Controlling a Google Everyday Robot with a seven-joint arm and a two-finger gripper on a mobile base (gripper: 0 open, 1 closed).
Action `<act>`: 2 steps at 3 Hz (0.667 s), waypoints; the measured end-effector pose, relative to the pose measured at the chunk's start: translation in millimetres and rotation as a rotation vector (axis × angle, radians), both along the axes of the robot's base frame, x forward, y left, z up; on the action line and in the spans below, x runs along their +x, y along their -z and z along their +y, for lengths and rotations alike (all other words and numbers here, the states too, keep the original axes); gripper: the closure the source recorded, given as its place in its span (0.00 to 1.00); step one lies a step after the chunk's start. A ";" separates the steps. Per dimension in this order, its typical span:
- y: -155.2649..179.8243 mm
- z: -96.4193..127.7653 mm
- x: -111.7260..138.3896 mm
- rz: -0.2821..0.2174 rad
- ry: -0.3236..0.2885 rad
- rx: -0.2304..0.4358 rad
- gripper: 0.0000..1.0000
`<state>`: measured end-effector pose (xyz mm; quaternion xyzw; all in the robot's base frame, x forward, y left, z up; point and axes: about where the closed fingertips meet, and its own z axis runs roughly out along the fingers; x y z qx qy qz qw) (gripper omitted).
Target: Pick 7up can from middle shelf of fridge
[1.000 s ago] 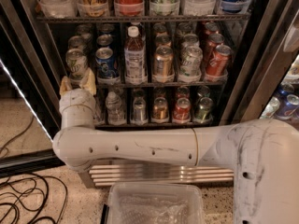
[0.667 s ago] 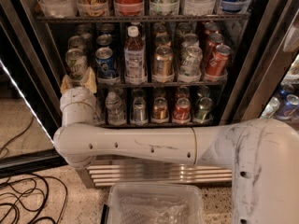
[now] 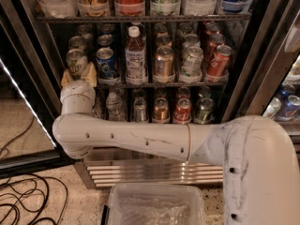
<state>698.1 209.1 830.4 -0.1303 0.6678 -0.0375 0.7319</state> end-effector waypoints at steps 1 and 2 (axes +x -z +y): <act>0.1 1.0 2.6 0.003 0.000 -0.002 0.59; -0.6 0.9 3.3 0.005 -0.001 -0.004 0.83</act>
Offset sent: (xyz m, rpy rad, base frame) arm 0.0159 0.0029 -0.0124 -0.0224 0.0246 0.0147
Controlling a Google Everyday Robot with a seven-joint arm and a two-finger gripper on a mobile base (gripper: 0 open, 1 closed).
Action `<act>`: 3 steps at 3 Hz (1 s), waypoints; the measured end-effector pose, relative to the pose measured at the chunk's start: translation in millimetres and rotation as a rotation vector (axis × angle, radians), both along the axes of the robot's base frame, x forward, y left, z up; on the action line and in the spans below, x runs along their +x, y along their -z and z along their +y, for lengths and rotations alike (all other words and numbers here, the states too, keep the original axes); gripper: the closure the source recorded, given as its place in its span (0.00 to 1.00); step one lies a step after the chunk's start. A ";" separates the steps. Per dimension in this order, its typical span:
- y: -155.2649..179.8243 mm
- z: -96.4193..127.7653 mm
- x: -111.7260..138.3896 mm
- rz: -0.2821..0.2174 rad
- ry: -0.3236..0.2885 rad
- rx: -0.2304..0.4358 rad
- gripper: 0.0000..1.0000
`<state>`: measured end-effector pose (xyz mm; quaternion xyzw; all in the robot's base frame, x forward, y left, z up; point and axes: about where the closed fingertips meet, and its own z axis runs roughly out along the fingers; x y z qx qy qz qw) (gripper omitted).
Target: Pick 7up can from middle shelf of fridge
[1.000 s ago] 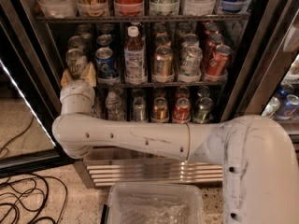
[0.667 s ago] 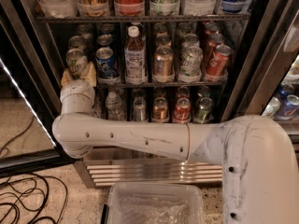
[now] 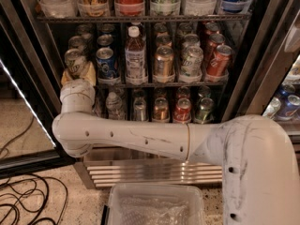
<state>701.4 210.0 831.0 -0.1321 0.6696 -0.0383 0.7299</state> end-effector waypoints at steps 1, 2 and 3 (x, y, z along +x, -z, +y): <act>-2.1 0.0 0.0 0.000 0.000 0.000 1.00; -13.8 -8.1 -4.3 -0.031 -0.043 0.014 1.00; -43.5 -20.8 -9.6 -0.090 -0.066 0.032 1.00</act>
Offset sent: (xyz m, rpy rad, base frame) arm -0.0139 -0.0191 0.0307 0.0351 -0.0786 0.1174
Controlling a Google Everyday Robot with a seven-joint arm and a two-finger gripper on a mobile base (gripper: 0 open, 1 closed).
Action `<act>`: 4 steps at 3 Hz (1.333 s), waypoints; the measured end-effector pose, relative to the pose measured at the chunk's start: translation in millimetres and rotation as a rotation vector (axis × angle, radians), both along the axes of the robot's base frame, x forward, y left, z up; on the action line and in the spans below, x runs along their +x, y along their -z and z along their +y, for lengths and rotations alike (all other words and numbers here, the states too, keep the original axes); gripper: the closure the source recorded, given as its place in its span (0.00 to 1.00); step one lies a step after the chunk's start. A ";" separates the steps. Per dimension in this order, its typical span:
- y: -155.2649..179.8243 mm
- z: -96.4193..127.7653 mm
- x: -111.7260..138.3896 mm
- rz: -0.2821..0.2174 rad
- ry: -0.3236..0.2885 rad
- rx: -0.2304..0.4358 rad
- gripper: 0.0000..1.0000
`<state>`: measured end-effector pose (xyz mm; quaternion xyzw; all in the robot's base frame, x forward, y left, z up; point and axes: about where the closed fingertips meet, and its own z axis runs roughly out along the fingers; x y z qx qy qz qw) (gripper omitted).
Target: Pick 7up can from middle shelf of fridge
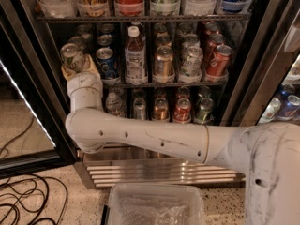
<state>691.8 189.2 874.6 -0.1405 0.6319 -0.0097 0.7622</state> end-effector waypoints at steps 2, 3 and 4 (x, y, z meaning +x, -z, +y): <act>-50.5 -15.1 -24.3 -0.087 -0.085 0.032 1.00; -42.6 -13.9 -66.3 -0.056 -0.244 0.066 1.00; -11.9 -23.4 -121.8 0.020 -0.380 0.137 1.00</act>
Offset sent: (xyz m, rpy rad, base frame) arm -0.0497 -0.0214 0.0718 0.0382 -0.1198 0.1908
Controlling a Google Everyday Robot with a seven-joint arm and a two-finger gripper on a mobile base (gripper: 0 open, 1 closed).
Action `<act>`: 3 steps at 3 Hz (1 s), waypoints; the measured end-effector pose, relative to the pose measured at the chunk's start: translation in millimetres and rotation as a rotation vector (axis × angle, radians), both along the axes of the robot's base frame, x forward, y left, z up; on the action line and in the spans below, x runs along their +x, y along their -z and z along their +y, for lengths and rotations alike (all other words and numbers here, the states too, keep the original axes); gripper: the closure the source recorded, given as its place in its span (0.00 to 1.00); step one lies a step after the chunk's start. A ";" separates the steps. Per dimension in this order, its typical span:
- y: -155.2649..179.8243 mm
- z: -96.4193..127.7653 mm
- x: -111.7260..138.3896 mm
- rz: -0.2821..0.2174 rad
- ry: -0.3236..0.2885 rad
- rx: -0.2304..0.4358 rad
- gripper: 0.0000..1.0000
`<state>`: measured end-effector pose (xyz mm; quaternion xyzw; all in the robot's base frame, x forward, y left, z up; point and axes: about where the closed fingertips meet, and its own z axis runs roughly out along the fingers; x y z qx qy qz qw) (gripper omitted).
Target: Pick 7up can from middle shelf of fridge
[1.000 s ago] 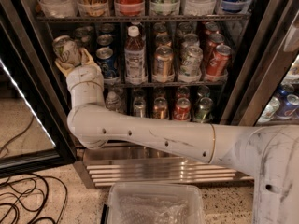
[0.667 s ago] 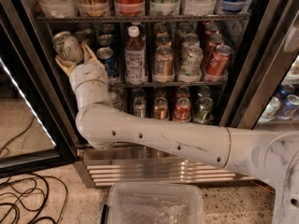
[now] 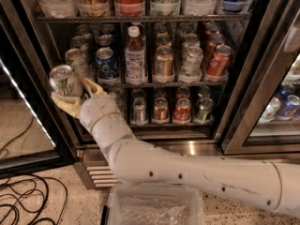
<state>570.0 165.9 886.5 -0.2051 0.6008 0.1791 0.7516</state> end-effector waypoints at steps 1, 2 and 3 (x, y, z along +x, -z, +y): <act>23.4 -22.2 -48.7 0.065 -0.072 0.028 1.00; 32.9 -61.3 -76.7 0.086 -0.054 -0.001 1.00; 34.3 -107.7 -86.8 0.085 -0.002 -0.058 1.00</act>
Offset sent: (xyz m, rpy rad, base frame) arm -0.1080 -0.1235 -0.0431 -0.0404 0.1067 0.0029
